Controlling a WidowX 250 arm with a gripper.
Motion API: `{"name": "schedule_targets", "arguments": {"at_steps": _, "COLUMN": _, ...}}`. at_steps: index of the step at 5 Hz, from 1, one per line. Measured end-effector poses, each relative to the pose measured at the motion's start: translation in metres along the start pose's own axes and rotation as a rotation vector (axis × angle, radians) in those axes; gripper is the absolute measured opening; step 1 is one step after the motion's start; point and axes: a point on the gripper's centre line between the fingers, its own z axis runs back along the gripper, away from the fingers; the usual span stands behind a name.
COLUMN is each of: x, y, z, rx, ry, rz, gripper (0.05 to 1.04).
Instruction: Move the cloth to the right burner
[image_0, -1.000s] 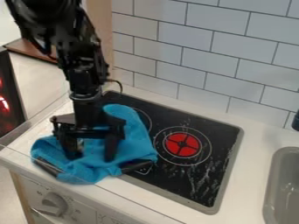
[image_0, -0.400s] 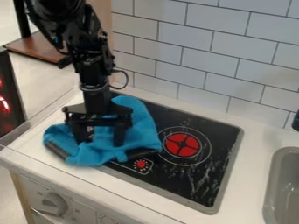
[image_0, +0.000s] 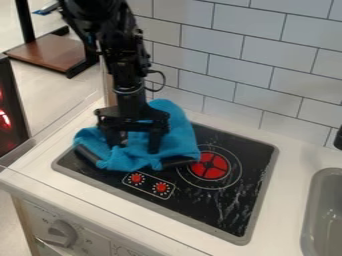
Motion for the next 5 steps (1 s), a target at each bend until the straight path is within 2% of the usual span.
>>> {"name": "schedule_targets", "arguments": {"at_steps": 2, "x": -0.001, "y": -0.036, "z": -0.007, "rx": -0.024, "ry": 0.010, "rz": -0.177, "gripper": 0.999}}
{"name": "schedule_targets", "arguments": {"at_steps": 3, "x": -0.012, "y": -0.055, "z": -0.007, "rx": -0.036, "ry": 0.016, "rz": -0.266, "gripper": 0.999}}
{"name": "schedule_targets", "arguments": {"at_steps": 5, "x": -0.024, "y": -0.058, "z": -0.001, "rx": -0.059, "ry": 0.051, "rz": -0.289, "gripper": 0.999}}
